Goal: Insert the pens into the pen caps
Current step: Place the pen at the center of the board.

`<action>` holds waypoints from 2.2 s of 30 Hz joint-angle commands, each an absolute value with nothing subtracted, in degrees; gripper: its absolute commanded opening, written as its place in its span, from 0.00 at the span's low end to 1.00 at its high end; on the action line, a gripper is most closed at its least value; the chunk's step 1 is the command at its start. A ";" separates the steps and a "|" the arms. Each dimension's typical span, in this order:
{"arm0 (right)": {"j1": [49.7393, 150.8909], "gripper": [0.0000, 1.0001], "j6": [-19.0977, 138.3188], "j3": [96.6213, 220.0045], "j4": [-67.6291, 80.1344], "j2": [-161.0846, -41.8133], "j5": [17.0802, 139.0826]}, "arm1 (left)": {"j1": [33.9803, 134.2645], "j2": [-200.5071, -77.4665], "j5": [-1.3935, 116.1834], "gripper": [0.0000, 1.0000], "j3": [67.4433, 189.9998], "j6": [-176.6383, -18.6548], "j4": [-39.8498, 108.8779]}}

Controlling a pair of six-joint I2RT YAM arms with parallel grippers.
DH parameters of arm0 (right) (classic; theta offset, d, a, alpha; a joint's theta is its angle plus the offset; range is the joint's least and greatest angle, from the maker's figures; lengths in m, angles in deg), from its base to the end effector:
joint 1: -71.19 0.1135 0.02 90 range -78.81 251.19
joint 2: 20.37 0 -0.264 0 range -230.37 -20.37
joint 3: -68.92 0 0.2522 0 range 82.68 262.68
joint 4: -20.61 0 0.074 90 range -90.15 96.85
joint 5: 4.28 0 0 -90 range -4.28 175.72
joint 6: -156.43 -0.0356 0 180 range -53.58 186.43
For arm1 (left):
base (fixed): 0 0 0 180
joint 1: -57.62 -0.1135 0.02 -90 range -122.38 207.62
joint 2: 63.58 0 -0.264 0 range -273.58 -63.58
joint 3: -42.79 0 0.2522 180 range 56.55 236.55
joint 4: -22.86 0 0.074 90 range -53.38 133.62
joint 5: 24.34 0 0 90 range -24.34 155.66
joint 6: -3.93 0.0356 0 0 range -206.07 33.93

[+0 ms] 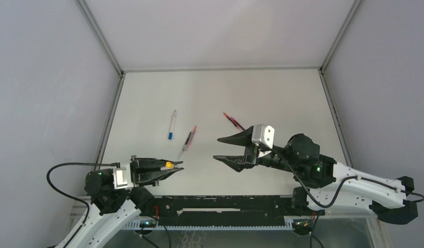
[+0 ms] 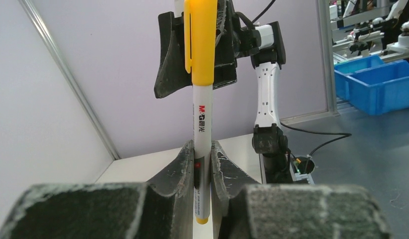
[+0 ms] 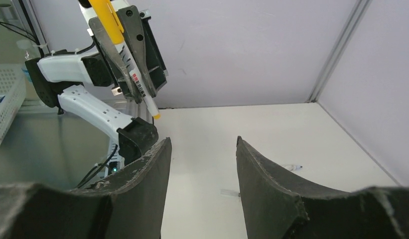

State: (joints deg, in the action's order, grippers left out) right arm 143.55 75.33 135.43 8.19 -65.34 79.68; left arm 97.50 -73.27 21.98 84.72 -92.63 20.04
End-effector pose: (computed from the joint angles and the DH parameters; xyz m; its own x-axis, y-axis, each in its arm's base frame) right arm 0.0497 0.1687 0.4100 0.1989 0.1179 -0.9729 -0.9600 0.2233 -0.1692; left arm 0.0262 -0.0540 0.3498 0.3354 -0.3879 -0.8585 0.9420 0.1492 0.3006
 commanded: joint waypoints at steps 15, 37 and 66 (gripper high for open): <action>132.17 0.53 46.51 136.02 3.59 -67.64 95.01 | 97.49 -85.35 46.25 0.00 91.12 -114.45 31.91; 138.34 0.52 35.53 137.34 26.16 -82.71 93.02 | 97.52 -91.24 44.75 0.00 90.53 -120.79 26.34; 138.25 0.22 35.45 139.78 28.82 -88.12 86.56 | 97.49 -92.10 41.04 0.12 89.64 -119.30 25.69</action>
